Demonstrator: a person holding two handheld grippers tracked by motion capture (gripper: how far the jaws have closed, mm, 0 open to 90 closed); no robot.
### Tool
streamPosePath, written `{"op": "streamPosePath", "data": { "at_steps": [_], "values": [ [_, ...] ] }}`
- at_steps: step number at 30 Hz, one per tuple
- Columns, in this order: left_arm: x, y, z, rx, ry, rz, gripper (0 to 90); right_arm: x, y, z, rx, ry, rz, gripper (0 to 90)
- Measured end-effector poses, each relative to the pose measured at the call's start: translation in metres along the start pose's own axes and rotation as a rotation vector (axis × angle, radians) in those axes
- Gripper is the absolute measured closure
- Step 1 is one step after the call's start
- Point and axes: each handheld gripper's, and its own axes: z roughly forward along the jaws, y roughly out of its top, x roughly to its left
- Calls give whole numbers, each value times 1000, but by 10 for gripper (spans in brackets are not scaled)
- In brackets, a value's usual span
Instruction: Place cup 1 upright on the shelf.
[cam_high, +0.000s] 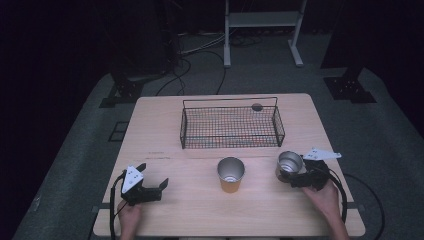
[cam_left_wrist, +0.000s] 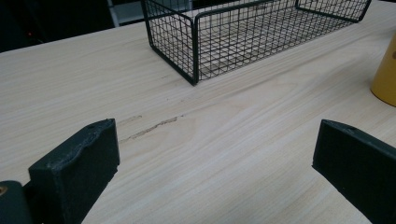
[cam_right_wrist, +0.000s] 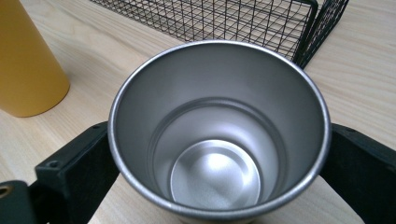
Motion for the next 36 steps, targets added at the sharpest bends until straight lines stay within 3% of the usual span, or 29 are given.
{"op": "streamPosePath", "data": {
  "at_steps": [9,16,27,36],
  "values": [
    [0,0,0,0,0,0,0,-1,0,2,12,6,-7,126],
    [0,0,0,1,-1,-1,0,0,3,2,14,7,-17,162],
    [0,0,0,1,-2,0,0,2,7,-3,31,10,-25,175],
    [0,0,0,2,-2,0,0,10,14,-15,29,40,-44,176]
  ]
}}
